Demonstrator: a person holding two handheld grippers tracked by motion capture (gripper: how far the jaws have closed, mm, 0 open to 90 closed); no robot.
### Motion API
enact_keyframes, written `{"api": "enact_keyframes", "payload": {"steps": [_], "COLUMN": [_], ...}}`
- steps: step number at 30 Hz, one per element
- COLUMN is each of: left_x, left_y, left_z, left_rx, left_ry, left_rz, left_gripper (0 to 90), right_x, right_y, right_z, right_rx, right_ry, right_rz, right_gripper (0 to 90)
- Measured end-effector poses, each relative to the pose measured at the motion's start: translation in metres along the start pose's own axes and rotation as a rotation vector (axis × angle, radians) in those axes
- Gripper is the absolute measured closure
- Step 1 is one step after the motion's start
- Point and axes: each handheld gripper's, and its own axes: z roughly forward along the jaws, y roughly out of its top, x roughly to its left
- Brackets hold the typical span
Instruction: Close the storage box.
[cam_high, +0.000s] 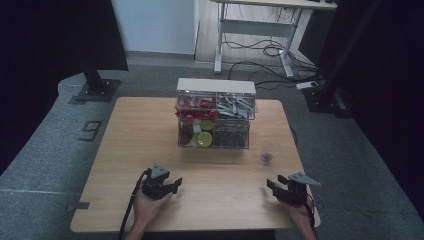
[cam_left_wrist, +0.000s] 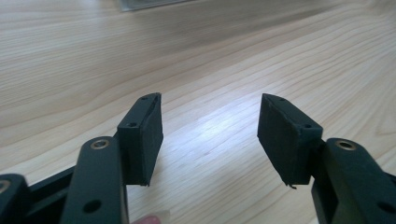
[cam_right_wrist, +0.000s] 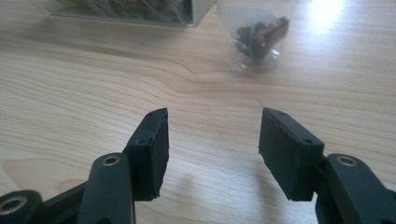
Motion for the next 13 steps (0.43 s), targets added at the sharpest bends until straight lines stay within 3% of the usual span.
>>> {"api": "enact_keyframes", "payload": {"steps": [6, 10, 13], "left_x": [0.0075, 0.0071, 0.0073], "left_y": [-0.0073, -0.0092, -0.0098], "left_z": [-0.0034, 0.0009, 0.0031], "left_rx": [0.004, 0.025, 0.032], "left_ry": [0.016, 0.038, 0.043], "left_rz": [-0.014, 0.021, 0.021], "left_gripper": [40.4, 39.3, 39.1], "right_x": [-0.0032, -0.0047, -0.0055], "right_y": [-0.0002, -0.0002, -0.0003], "right_z": [0.001, 0.0005, 0.0002], "right_rx": [0.011, 0.01, 0.009], "right_ry": [-0.005, -0.006, -0.007], "right_rz": [-0.002, -0.001, 0.0], "right_gripper": [40.7, 39.6, 38.8]}}
